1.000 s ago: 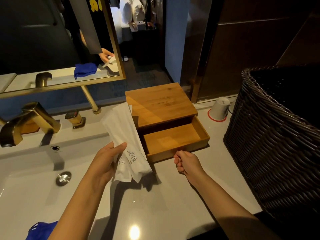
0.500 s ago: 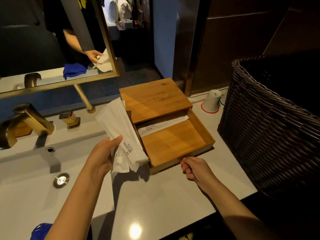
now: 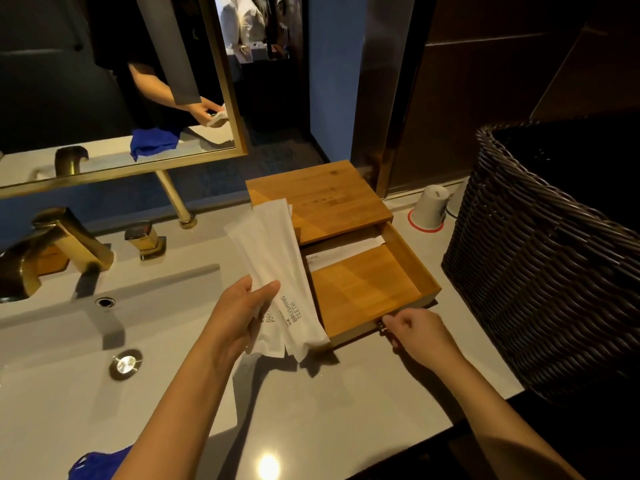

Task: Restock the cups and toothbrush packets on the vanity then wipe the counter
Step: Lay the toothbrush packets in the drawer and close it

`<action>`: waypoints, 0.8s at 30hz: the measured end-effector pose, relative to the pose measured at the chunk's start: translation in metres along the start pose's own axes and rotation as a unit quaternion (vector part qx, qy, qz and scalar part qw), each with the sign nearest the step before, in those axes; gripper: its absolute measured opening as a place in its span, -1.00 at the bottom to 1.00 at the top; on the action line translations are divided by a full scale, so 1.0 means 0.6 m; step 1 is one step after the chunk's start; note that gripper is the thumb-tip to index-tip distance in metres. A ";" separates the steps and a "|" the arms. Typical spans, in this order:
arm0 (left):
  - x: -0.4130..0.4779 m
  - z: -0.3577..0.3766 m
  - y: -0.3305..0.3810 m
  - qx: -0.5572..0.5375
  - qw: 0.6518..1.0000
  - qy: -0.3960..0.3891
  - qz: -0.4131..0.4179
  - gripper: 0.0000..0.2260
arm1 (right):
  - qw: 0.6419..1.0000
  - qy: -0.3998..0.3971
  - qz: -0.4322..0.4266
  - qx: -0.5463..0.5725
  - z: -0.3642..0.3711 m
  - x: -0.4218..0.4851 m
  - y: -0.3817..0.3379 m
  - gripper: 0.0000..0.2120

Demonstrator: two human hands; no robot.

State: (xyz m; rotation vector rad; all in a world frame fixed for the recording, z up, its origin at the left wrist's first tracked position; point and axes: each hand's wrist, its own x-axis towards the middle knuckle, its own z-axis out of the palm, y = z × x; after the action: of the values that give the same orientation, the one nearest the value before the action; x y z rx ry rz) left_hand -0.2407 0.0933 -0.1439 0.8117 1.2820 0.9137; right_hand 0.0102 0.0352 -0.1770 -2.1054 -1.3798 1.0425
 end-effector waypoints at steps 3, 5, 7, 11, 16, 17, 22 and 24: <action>-0.003 0.015 0.000 -0.009 0.999 -0.032 0.011 -0.87 | 0.994 0.016 -0.076 0.075 -0.022 -0.012 -0.070 -0.72; -0.002 0.026 0.000 -0.024 0.998 -0.052 0.010 -0.86 | 0.987 -0.052 -0.111 0.104 -0.017 -0.008 -0.120 -0.80; 0.000 0.034 0.001 -0.033 0.997 -0.064 0.011 -0.82 | 0.982 -0.091 -0.135 0.100 -0.002 0.004 -0.154 -0.81; 0.001 0.031 0.005 -0.036 0.997 -0.063 0.018 -0.80 | 0.977 -0.092 -0.138 0.132 0.011 0.026 -0.177 -0.82; 0.008 0.001 0.007 -0.030 0.999 -0.019 0.010 -0.81 | 0.974 -0.072 -0.116 0.180 -0.017 0.046 -0.171 -0.89; 0.011 -0.004 0.006 -0.031 0.999 -0.011 0.006 -0.83 | 0.973 -0.075 -0.110 0.191 -0.024 0.051 -0.168 -0.91; 0.015 -0.013 0.007 -0.041 0.999 0.003 -0.001 -0.84 | 0.971 -0.091 -0.077 0.209 -0.042 0.060 -0.153 -0.92; 0.014 -0.012 0.007 -0.055 0.998 0.007 0.000 -0.85 | 0.965 -0.088 -0.044 0.242 -0.041 0.060 -0.144 -0.91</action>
State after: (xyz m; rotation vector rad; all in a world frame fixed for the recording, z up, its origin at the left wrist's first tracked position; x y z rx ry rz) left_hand -0.2477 0.1028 -0.1446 0.7199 1.2320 0.9825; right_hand -0.0140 0.1058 -0.1155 -1.6143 -1.1356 1.3907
